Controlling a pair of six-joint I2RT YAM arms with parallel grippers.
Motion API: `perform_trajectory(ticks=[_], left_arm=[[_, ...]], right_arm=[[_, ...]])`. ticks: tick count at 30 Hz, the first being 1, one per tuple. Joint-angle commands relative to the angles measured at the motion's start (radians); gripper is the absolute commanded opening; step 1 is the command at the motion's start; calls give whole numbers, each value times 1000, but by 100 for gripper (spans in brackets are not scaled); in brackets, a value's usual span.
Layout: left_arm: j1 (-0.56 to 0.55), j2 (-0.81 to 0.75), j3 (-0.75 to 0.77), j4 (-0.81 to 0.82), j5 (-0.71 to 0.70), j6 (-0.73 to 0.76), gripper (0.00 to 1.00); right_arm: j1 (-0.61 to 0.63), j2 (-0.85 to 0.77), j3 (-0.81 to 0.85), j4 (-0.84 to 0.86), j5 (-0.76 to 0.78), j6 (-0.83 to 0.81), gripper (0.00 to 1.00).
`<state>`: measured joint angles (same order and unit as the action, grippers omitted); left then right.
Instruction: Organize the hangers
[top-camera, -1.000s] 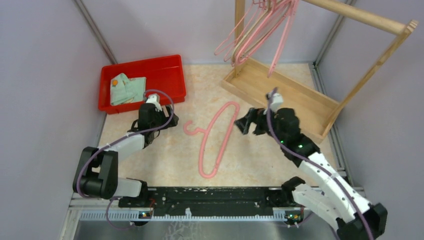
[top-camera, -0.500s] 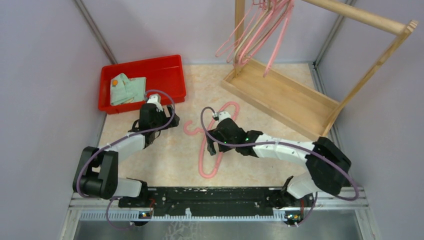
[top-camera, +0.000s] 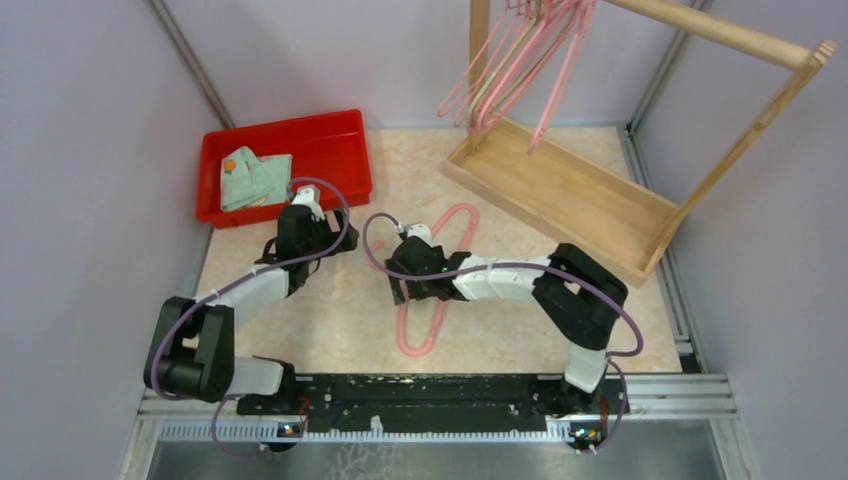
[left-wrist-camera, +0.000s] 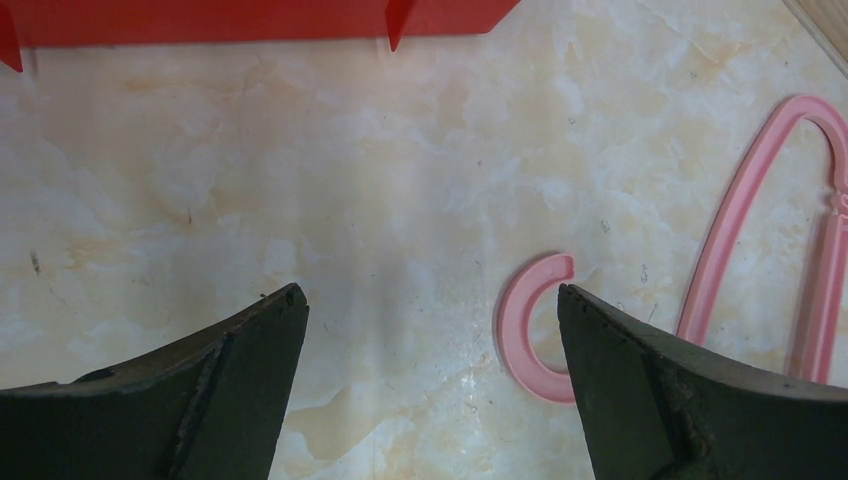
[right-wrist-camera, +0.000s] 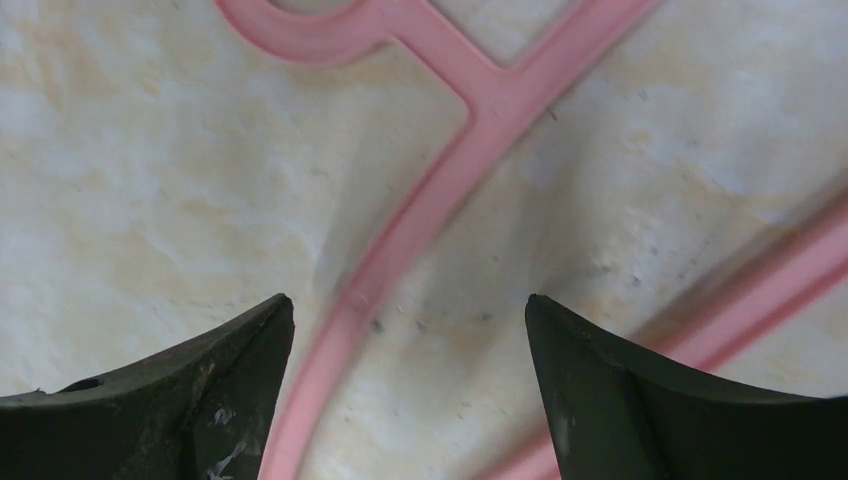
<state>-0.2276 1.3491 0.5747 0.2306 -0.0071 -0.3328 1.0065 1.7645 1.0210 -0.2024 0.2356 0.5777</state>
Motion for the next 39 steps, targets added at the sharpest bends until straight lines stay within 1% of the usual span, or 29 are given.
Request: perform_trajectory(ticks=[1, 2, 5, 7, 9, 10, 11, 15, 18, 19, 20, 23, 24, 28, 33, 36, 39], left_arm=[[-4, -22, 7, 31, 21, -13, 100], [-4, -21, 2, 38, 27, -17, 100], [-6, -22, -10, 55, 40, -15, 100], [-6, -28, -14, 54, 40, -8, 100], [-4, -42, -18, 47, 35, -4, 100], [-4, -50, -22, 46, 36, -4, 100], [-4, -60, -28, 48, 41, -6, 100], [-4, -91, -46, 58, 44, -17, 100], [-5, -101, -50, 56, 50, -20, 100], [-5, -105, -52, 56, 51, -21, 100], [-5, -107, -55, 57, 53, -22, 100], [-4, -115, -62, 59, 50, -15, 100], [-4, -118, -64, 58, 49, -13, 100], [-4, -132, -71, 59, 48, -10, 100], [-4, -151, -74, 56, 47, -7, 100], [-4, -153, -72, 55, 48, -8, 100], [-4, -155, -71, 55, 50, -10, 100]], right_arm=[[22, 120, 129, 0, 21, 53, 84], [31, 141, 155, -18, 39, 55, 83], [49, 197, 213, -71, 85, 67, 71], [52, 223, 225, -108, 115, 91, 69], [51, 234, 210, -144, 148, 118, 66], [50, 233, 197, -155, 152, 128, 60], [52, 232, 182, -172, 155, 142, 57], [52, 223, 143, -230, 144, 174, 49], [54, 221, 120, -261, 130, 181, 36], [54, 222, 110, -268, 127, 184, 34], [54, 222, 100, -273, 129, 189, 29], [55, 229, 78, -294, 138, 207, 6], [55, 233, 76, -298, 136, 208, 0], [56, 234, 64, -318, 143, 209, 0], [55, 190, 44, -375, 227, 210, 0], [55, 178, 35, -396, 233, 195, 0], [55, 165, 6, -386, 198, 179, 8]])
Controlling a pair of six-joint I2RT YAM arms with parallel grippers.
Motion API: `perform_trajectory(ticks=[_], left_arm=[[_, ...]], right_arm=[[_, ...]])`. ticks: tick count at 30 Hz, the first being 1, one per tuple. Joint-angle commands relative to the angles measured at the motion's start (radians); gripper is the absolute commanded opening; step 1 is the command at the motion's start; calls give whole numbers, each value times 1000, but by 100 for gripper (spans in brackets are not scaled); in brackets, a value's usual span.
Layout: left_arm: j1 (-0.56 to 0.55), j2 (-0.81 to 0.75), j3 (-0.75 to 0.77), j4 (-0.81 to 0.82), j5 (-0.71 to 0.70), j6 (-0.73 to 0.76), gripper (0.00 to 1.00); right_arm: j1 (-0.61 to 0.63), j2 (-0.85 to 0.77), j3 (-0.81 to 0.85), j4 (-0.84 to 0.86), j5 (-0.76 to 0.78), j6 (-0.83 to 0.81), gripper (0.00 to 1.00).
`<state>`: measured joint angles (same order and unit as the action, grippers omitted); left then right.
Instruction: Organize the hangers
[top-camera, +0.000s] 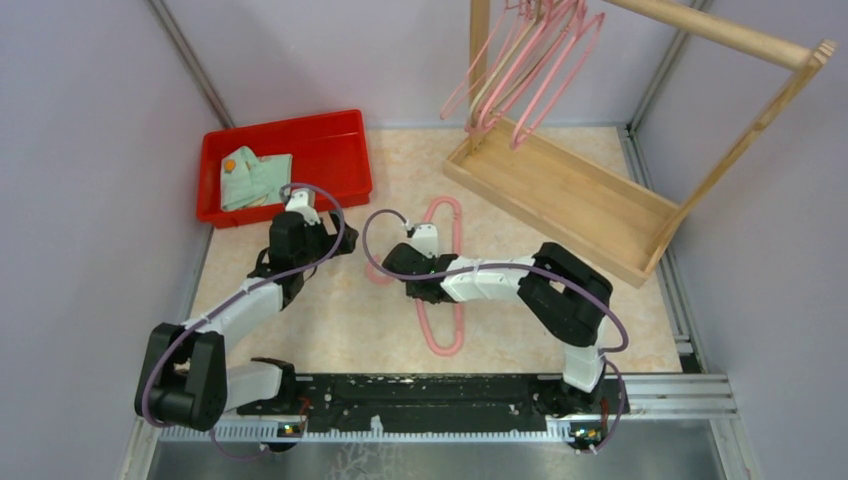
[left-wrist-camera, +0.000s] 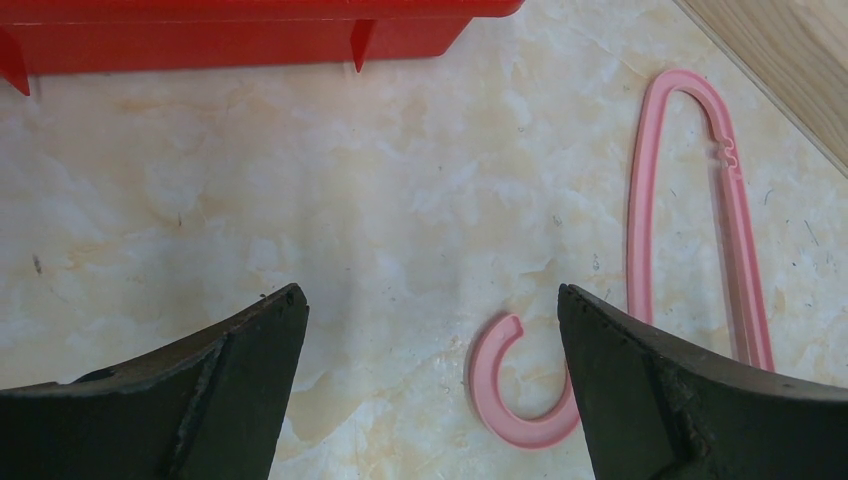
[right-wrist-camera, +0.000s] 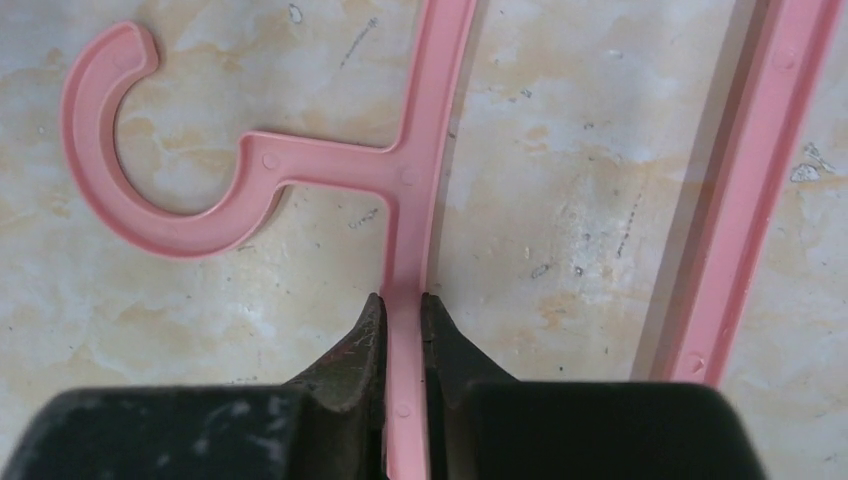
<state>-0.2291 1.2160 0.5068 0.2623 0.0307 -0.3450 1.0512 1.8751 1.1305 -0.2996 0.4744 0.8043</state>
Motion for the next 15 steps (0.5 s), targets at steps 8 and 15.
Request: perform_trajectory(ticks=[8, 15], left_arm=[[-3, -24, -9, 33, 12, -6, 100], [-3, -16, -12, 38, 9, -5, 100]], right_arm=[[16, 33, -110, -333, -41, -67, 36], [51, 51, -89, -373, -39, -94, 36]])
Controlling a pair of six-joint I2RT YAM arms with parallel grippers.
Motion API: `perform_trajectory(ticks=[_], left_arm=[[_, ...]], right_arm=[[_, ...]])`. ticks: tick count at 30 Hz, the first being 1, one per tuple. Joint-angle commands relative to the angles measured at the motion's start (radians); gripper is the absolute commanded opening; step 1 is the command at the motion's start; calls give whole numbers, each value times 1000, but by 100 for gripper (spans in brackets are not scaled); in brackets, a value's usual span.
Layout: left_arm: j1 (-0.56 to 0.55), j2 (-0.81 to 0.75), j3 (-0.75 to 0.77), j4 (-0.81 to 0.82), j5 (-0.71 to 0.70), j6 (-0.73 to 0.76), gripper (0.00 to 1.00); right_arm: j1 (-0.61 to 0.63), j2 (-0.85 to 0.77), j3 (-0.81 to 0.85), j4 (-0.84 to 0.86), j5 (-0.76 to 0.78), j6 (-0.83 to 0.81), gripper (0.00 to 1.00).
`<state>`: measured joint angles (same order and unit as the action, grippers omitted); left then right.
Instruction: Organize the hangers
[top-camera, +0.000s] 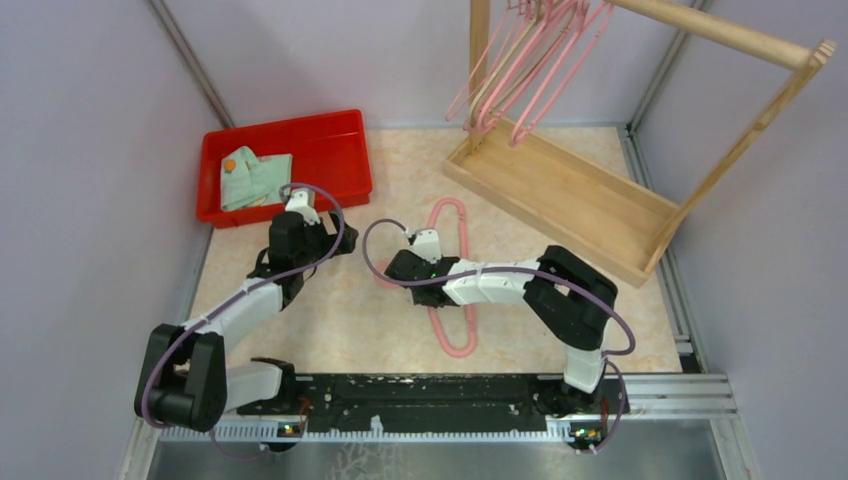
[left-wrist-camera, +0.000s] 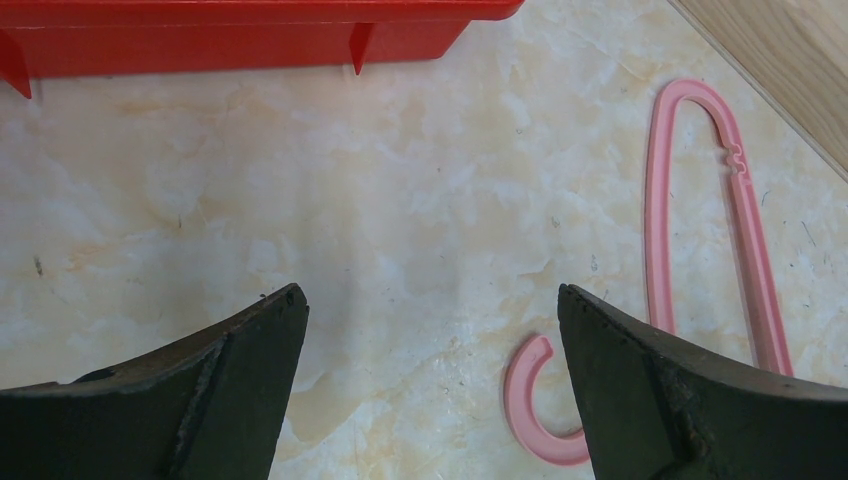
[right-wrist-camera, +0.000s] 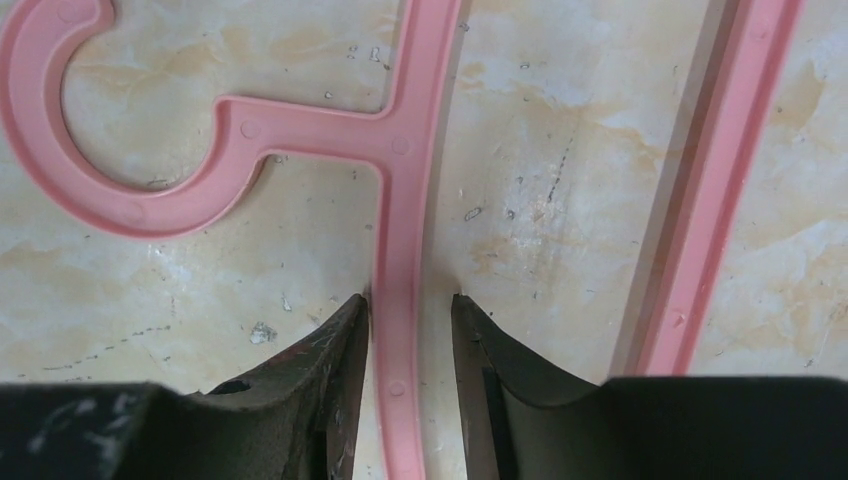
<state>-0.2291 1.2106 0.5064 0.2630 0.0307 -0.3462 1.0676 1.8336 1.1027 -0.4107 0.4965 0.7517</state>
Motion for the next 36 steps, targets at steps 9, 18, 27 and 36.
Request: perform_trajectory(ticks=[9, 18, 27, 36], left_arm=[[-3, -27, -23, 31, -12, 5, 100], [-3, -16, -10, 21, -17, 12, 100], [-3, -18, 1, 12, -11, 12, 100], [-3, 4, 13, 7, -2, 15, 100]], right_arm=[[49, 135, -89, -263, -28, -33, 0], [17, -206, -156, -145, -108, -66, 0], [-97, -602, -315, -21, -245, -36, 0], [-167, -919, -365, -120, -176, 40, 0]])
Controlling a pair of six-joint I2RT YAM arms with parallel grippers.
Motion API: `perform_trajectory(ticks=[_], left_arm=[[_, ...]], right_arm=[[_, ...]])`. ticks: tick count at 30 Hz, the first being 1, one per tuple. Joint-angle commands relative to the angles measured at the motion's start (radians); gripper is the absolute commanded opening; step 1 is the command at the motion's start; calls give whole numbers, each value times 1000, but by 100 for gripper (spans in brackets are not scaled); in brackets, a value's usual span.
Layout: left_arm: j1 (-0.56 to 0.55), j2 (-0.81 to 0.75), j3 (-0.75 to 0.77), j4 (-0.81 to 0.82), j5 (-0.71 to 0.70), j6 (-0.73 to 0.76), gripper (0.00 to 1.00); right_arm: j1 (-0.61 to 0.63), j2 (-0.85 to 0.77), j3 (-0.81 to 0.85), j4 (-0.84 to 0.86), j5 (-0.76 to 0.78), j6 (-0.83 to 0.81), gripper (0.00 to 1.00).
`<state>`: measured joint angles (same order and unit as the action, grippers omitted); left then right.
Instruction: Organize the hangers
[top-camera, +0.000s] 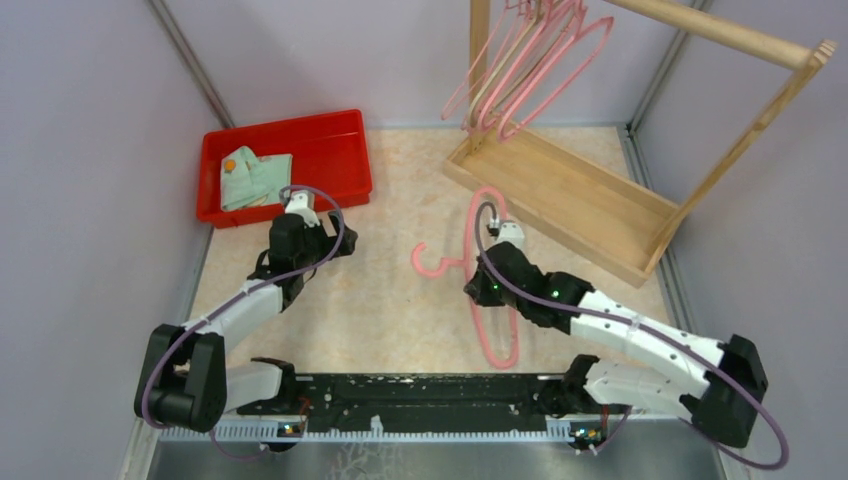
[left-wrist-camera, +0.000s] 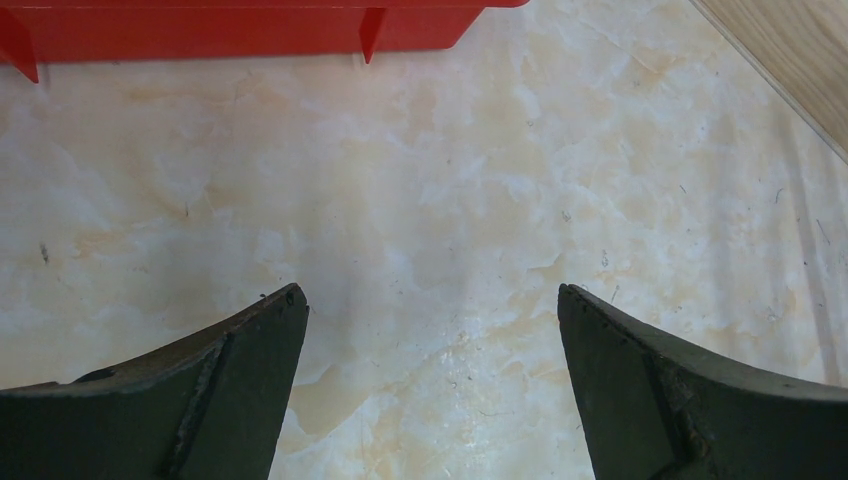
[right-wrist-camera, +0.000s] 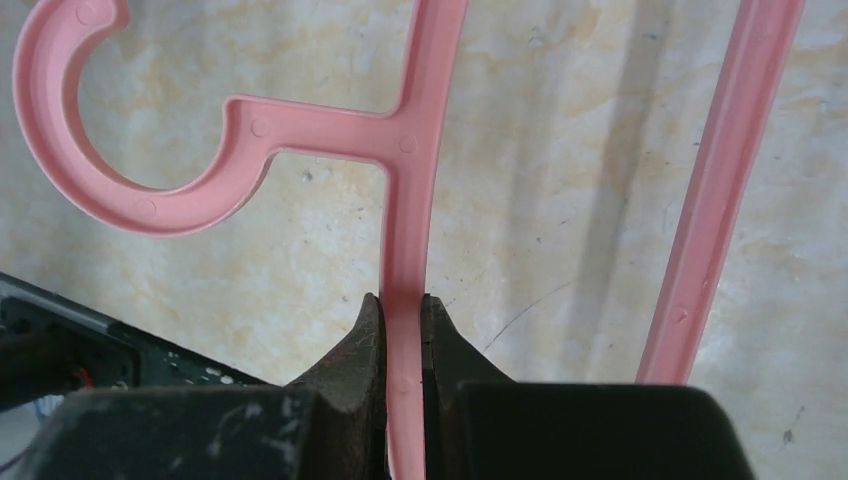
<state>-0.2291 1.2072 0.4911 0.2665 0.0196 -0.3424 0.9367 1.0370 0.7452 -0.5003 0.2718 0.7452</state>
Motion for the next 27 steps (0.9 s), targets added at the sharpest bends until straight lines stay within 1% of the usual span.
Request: perform_trajectory(ticks=[1, 6, 9, 13, 19, 23, 27], left_arm=[[-3, 8, 32, 2, 8, 13, 100], [-3, 15, 51, -6, 19, 14, 100], [-4, 15, 61, -6, 29, 10, 100], [-4, 21, 74, -11, 27, 13, 100], [-4, 26, 91, -20, 22, 19, 100], [-4, 21, 95, -21, 27, 18, 100], [-4, 15, 90, -18, 31, 19, 100]], right_arm=[[-47, -165, -14, -37, 59, 53, 0], [-122, -333, 17, -99, 129, 72, 0], [-183, -371, 90, -133, 155, 44, 0], [-237, -358, 222, -155, 172, -10, 0], [-261, -291, 427, -161, 192, -71, 0], [-263, -272, 502, -153, 212, -87, 0], [-262, -272, 524, -103, 242, -91, 0]])
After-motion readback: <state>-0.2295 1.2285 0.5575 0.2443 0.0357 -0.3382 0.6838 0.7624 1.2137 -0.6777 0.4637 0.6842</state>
